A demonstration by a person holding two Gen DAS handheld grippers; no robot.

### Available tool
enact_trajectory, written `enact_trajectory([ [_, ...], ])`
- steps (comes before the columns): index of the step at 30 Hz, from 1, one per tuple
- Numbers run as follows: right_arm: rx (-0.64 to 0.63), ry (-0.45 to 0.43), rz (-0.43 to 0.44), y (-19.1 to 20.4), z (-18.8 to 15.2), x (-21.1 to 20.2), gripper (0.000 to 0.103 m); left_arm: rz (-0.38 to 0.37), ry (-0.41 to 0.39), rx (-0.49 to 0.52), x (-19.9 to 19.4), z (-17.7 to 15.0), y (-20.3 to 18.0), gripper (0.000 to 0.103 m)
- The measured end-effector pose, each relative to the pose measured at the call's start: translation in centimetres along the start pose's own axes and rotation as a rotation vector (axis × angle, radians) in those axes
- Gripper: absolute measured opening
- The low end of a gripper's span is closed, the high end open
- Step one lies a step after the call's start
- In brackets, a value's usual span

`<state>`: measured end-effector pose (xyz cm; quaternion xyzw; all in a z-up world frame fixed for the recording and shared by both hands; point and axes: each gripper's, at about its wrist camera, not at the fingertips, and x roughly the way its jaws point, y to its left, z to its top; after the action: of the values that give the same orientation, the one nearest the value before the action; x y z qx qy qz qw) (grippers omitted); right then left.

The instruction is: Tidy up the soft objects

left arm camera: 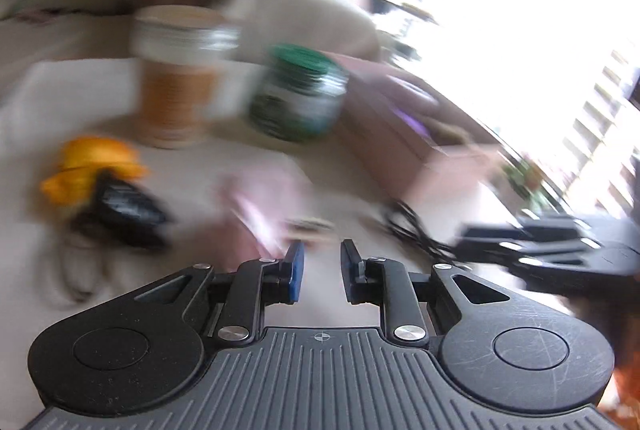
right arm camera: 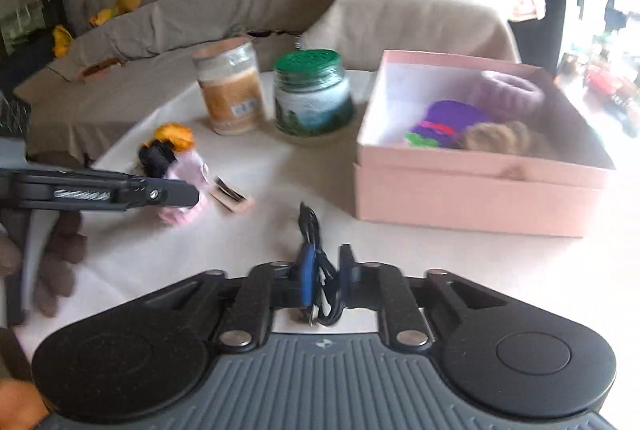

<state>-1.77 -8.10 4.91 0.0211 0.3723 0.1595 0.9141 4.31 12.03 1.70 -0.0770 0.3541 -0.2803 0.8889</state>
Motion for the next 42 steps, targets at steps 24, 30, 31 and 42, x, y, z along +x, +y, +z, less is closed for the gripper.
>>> enact_trajectory([
  [24,0.126,-0.077,0.029,-1.6,-2.8,0.3,0.056,0.12,-0.024,-0.154,3.0,5.1,2.1,0.022],
  [30,0.142,-0.081,0.027,-1.7,-2.8,0.3,0.058,0.05,0.084,-0.222,4.3,3.6,4.1,0.022],
  [31,0.145,-0.082,0.029,-1.7,-2.8,0.3,0.058,0.028,0.092,-0.23,4.0,3.2,4.0,0.022],
  [42,0.155,-0.086,0.027,-1.7,-2.9,0.2,0.059,0.149,0.087,0.05,-0.5,-1.1,-3.4,0.022],
])
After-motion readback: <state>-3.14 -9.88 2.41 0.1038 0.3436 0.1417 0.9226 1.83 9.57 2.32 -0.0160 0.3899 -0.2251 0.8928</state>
